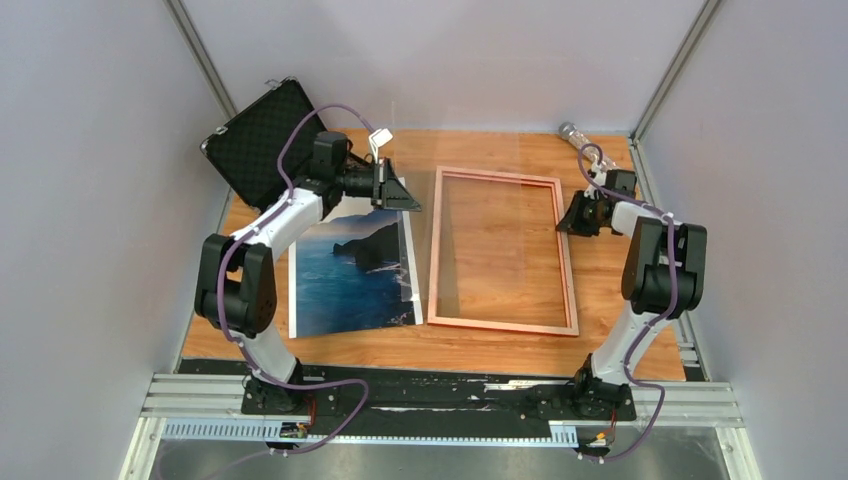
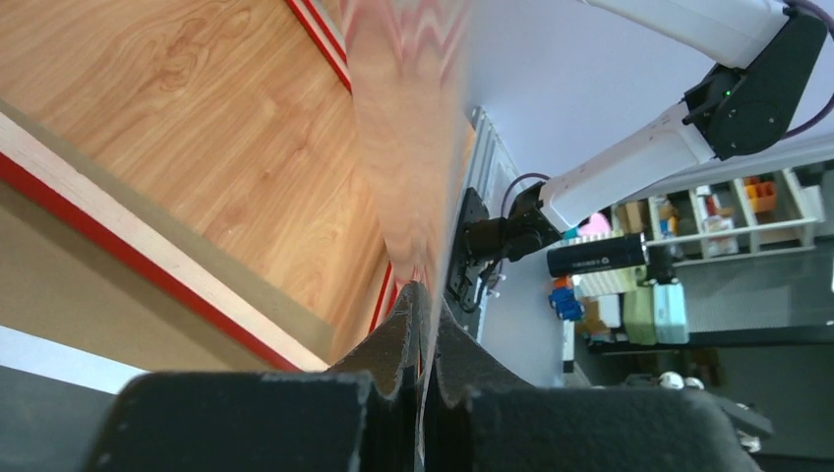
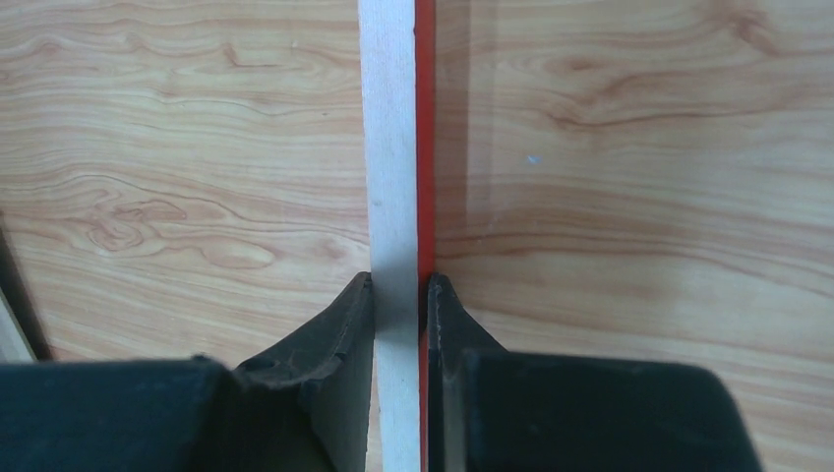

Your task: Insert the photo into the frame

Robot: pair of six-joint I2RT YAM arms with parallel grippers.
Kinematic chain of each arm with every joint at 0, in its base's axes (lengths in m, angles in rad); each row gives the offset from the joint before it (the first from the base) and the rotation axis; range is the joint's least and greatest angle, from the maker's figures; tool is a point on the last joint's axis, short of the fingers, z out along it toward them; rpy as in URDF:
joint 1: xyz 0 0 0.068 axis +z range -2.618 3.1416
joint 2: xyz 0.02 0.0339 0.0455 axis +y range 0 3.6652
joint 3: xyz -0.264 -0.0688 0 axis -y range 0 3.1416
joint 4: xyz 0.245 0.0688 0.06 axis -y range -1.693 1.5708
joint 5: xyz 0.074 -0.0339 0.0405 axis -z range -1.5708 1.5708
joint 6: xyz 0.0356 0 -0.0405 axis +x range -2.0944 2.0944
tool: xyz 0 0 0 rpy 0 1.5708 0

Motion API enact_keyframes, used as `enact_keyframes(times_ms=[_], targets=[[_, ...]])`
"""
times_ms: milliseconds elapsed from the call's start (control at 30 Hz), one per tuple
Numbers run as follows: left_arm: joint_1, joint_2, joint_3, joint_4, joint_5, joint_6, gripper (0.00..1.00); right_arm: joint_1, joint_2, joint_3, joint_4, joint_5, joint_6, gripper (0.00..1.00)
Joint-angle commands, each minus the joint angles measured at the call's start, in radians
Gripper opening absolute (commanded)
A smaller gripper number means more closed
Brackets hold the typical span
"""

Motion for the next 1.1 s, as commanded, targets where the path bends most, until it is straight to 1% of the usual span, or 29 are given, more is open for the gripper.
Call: enact_keyframes(times_ms=[0,100,233,300,433,533,633,833,967,1067], targets=[[-0.017,0.017,-0.065,0.261,0.050,-0.221,0.00,0.011,0.036,0.023,0.028,-0.060,0.072,0.06],[-0.033,0.023,-0.098,0.433,0.044,-0.371,0.00,0.019,0.037,0.018,0.037,-0.064,0.079,0.11],[-0.061,0.047,-0.125,0.567,0.026,-0.505,0.00,0.019,0.032,0.010,0.041,-0.062,0.083,0.20],[-0.074,0.067,-0.126,0.609,0.018,-0.549,0.00,0.020,0.029,0.008,0.041,-0.062,0.083,0.23],[-0.096,0.128,-0.116,0.684,0.013,-0.611,0.00,0.019,0.022,0.006,0.041,-0.063,0.084,0.38],[-0.102,0.155,-0.103,0.735,0.014,-0.644,0.00,0.019,0.008,0.001,0.039,-0.059,0.080,0.46],[-0.103,0.181,-0.097,0.758,0.012,-0.655,0.00,0.017,-0.023,-0.009,0.035,-0.052,0.071,0.50],[-0.111,0.234,-0.102,0.873,0.012,-0.726,0.00,-0.017,-0.110,-0.025,0.017,-0.043,0.061,0.57],[-0.117,0.275,-0.098,0.975,0.013,-0.803,0.00,-0.068,-0.160,-0.043,0.003,-0.051,0.050,0.62],[-0.122,0.307,-0.093,1.037,0.014,-0.847,0.00,-0.115,-0.202,-0.060,-0.006,-0.077,0.047,0.63]])
